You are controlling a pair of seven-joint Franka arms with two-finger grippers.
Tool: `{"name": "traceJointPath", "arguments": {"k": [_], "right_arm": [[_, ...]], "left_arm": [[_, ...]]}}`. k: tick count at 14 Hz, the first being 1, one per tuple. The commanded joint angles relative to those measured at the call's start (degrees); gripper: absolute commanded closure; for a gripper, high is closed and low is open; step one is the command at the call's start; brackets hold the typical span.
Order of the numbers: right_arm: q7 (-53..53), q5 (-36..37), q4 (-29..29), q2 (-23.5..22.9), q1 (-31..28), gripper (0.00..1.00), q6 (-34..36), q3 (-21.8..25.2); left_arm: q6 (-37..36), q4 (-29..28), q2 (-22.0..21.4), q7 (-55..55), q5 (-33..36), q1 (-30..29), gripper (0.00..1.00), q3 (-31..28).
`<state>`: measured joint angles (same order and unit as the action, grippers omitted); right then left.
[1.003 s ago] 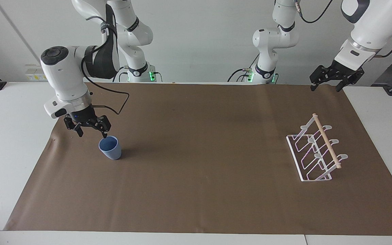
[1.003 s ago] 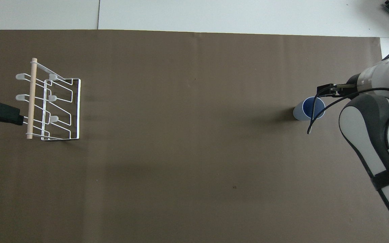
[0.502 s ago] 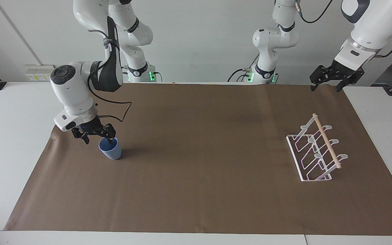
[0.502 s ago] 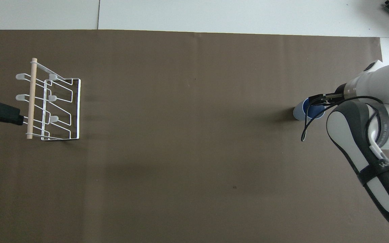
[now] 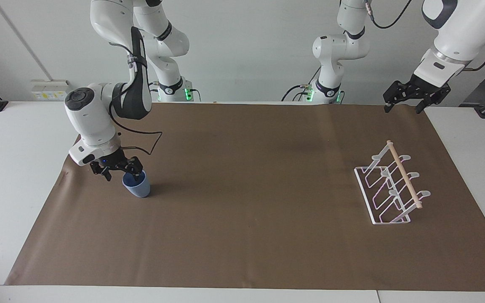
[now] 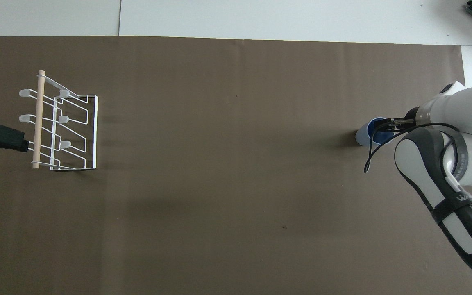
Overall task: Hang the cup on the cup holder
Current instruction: 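Lift the blue cup with the right gripper and carry it toward the rack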
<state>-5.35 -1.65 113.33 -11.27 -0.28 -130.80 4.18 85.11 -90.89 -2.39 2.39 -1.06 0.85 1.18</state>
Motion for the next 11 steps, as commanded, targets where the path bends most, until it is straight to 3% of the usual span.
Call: {"name": "traceJointPath", "arguments": {"k": [1,4,7,11], "right_arm": [[-2.1,-4.1,0.5,-1.6,-1.0,0.00,-1.7,-0.5],[-6.6,-4.7,0.1,-1.7,-2.2,0.01,-1.6,-0.5],[-6.9,-4.8,-0.5,-1.9,-2.4,0.20,-1.4,-0.5],[-7.1,-7.7,-0.7,-1.9,-2.4,0.56,-1.2,-0.5]], "left_arm": [[-0.6,-0.3,-0.9,0.3,1.0,-0.4,0.00,0.3],[-0.6,-0.3,-0.9,0.3,1.0,-0.4,0.00,0.3],[-0.6,-0.3,-0.9,0.3,1.0,-0.4,0.00,0.3],[-0.6,-0.3,-0.9,0.3,1.0,-0.4,0.00,0.3]]}}
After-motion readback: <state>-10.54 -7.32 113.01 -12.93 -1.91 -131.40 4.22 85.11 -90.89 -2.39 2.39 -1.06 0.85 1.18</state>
